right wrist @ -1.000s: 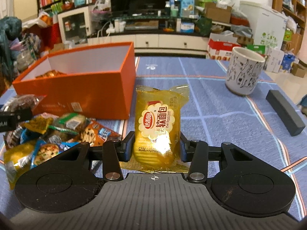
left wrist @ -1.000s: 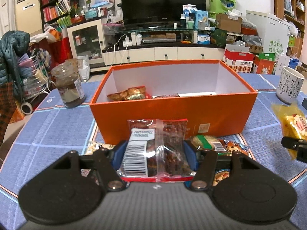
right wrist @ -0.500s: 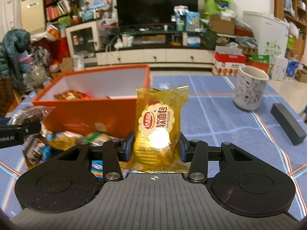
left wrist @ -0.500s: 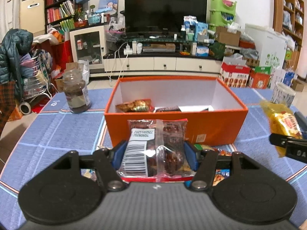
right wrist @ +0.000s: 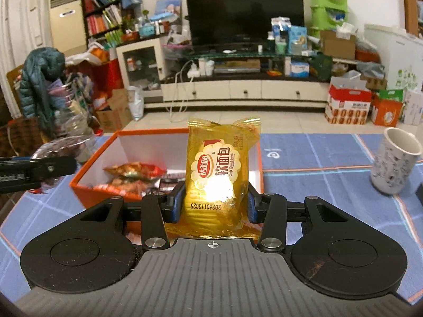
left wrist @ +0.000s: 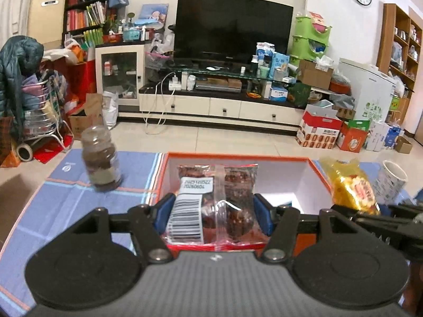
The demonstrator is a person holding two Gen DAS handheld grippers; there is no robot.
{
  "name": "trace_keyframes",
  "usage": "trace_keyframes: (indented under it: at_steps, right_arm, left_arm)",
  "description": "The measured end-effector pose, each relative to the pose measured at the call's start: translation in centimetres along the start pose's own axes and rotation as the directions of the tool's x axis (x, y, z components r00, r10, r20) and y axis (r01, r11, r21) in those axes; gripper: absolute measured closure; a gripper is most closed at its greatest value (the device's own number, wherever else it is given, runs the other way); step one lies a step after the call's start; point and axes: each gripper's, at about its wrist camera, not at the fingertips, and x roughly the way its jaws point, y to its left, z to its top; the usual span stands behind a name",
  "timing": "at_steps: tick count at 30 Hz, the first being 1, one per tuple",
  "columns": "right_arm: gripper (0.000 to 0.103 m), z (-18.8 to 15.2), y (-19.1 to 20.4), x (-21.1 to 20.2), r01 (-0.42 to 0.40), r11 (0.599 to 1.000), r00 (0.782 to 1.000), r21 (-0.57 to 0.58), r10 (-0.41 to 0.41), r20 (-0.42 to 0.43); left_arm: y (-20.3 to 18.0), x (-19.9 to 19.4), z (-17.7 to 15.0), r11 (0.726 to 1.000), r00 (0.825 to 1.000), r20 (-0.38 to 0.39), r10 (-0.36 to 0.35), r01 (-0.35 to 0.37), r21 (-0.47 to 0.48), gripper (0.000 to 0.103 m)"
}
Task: Organize snacks
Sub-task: 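Open both tools to drop the two packs into the orange box, then move both open tools back down to the snack pile beside the box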
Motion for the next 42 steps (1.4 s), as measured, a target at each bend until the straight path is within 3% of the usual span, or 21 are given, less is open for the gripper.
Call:
trace_keyframes:
  at_steps: [3,4,5,7,9,10,13,17,19,21,23,27,30,34,37,40,41,42]
  right_arm:
    - [0.072,1.9,0.0,3.4,-0.012,1.0,0.999,0.008,0.012,-0.031]
    - [0.071,2.6,0.0,4.9,-0.015,1.0,0.998,0.007,0.016,-0.056]
    - [0.07,3.2,0.1,6.0,-0.01,1.0,0.997,0.008,0.01,-0.08]
    - [0.069,3.7,0.0,6.1,0.001,1.0,0.997,0.027,0.001,-0.078]
    - [0.059,3.4,0.1,3.6,-0.029,0.999,0.999,0.034,0.03,-0.028]
    - [0.049,2.8,0.2,2.0,-0.033,0.999,0.999,0.024,0.033,-0.006]
    - [0.038,-1.1,0.6,-2.9,-0.042,0.999,0.999,0.017,0.041,0.033]
    - [0.038,-7.4,1.6,-6.3,-0.14,0.981,0.99,-0.135,0.139,-0.017]
    - [0.038,-9.3,2.4,-6.5,-0.225,0.927,0.974,-0.301,0.212,-0.075]
    - [0.038,-10.3,3.0,-6.3,-0.306,0.838,0.952,-0.452,0.283,-0.12]
    - [0.039,-10.7,2.9,-5.5,-0.394,0.756,0.919,-0.523,0.343,-0.196]
    - [0.042,-9.9,3.4,-3.1,-0.486,0.613,0.873,-0.623,0.366,-0.321]
    - [0.043,-9.1,3.6,-0.9,-0.53,0.537,0.847,-0.656,0.356,-0.394]
    - [0.045,-7.3,3.7,2.3,-0.658,0.443,0.753,-0.609,0.365,-0.547]
    - [0.045,-6.5,3.5,4.1,-0.722,0.415,0.69,-0.554,0.364,-0.626]
    - [0.049,-6.4,3.4,6.0,-0.769,0.422,0.63,-0.48,0.37,-0.683]
    - [0.055,-6.3,3.2,6.2,-0.77,0.445,0.624,-0.457,0.378,-0.684]
    - [0.057,-6.5,3.1,6.2,-0.761,0.464,0.634,-0.453,0.384,-0.672]
  left_arm:
    - [-1.3,3.8,1.4,0.999,1.0,-0.004,-0.002,0.002,0.044,0.04]
    - [-1.7,5.0,1.6,0.998,1.0,-0.003,-0.015,0.015,0.059,0.036]
    - [-2.0,5.6,1.6,0.997,1.0,-0.001,-0.015,0.015,0.071,0.022]
    - [-1.7,4.9,1.5,0.997,1.0,0.006,0.001,-0.002,0.071,0.015]
    - [-0.7,2.4,0.9,0.997,0.998,0.053,-0.023,0.02,0.07,0.009]
    - [-0.1,1.2,0.5,0.997,0.998,0.065,-0.022,0.018,0.069,0.009]
    - [2.7,-2.6,-2.1,1.0,0.997,0.077,-0.003,0.001,0.025,0.008]
    - [5.9,-6.1,-6.3,0.998,0.999,0.022,0.028,-0.027,-0.052,0.008]
    - [6.7,-7.1,-8.1,0.999,0.999,-0.006,0.032,-0.032,-0.043,0.008]
    - [7.0,-7.7,-9.5,1.0,0.999,-0.029,0.029,-0.029,0.0,0.008]
    - [7.7,-8.1,-10.6,0.999,0.999,-0.048,0.018,-0.017,0.029,0.008]
    - [9.5,-7.1,-11.7,1.0,0.995,-0.101,0.002,-0.001,0.014,0.008]
    - [10.0,-6.2,-11.8,1.0,0.992,-0.121,-0.016,0.017,0.004,0.008]
    - [9.3,-5.0,-12.2,0.996,0.986,-0.157,-0.058,0.067,0.055,0.008]
    - [8.3,-4.3,-12.2,0.991,0.981,-0.174,-0.089,0.105,0.086,0.008]
    - [7.3,-3.8,-12.0,0.987,0.978,-0.177,-0.108,0.127,0.101,0.008]
    - [6.9,-3.6,-12.0,0.986,0.978,-0.179,-0.108,0.128,0.105,0.008]
    - [6.7,-3.5,-12.0,0.986,0.978,-0.18,-0.109,0.13,0.106,0.008]
